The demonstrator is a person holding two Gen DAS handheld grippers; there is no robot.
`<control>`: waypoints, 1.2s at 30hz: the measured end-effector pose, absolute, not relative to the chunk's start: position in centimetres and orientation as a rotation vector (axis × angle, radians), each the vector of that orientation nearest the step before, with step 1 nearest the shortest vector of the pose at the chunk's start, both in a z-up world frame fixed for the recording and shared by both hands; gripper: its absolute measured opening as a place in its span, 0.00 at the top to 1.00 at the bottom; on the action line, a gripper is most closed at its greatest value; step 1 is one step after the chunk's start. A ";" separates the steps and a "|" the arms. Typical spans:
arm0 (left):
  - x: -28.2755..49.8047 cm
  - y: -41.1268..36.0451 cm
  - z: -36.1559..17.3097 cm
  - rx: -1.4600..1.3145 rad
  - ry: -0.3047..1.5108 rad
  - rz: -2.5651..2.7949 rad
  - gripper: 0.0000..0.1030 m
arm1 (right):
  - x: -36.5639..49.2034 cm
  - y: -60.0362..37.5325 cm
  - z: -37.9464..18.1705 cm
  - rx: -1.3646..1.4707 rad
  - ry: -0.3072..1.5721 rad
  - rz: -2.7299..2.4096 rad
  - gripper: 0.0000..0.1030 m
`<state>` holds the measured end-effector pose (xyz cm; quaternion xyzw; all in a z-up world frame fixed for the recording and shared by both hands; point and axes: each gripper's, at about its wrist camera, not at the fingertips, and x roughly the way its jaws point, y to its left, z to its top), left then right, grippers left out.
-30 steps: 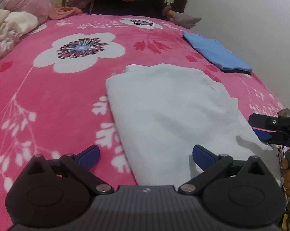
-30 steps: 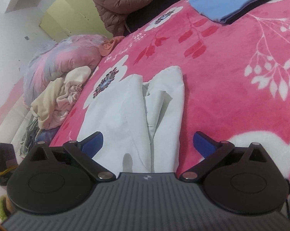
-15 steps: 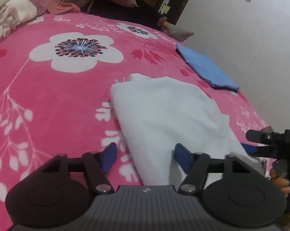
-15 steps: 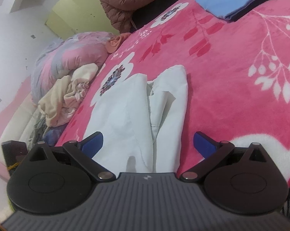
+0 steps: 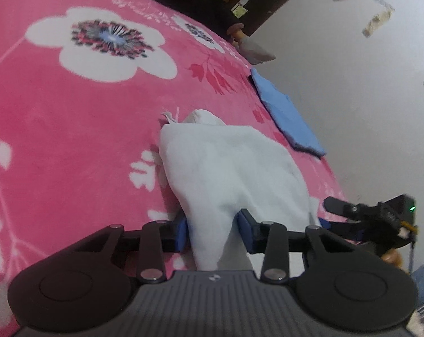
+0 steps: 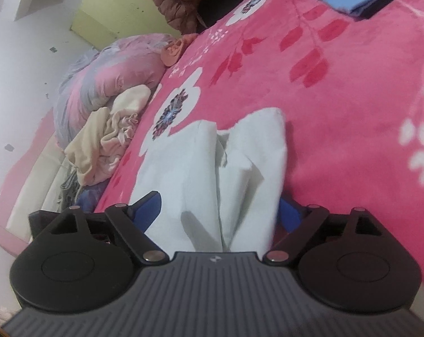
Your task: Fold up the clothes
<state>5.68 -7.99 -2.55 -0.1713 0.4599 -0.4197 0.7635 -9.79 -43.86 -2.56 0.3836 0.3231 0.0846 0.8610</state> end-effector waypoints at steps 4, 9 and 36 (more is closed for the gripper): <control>5.4 -6.3 -2.5 -0.390 1.028 -0.933 0.65 | -9.2 -44.0 -2.5 0.795 0.705 0.212 0.19; 5.4 -5.3 -2.7 -0.409 1.025 -0.933 0.61 | -10.1 -44.7 -2.4 0.789 0.742 0.260 0.22; 9.5 -8.9 -3.6 -0.379 0.967 -1.116 0.27 | -6.7 -46.1 -3.3 0.849 0.734 0.362 0.23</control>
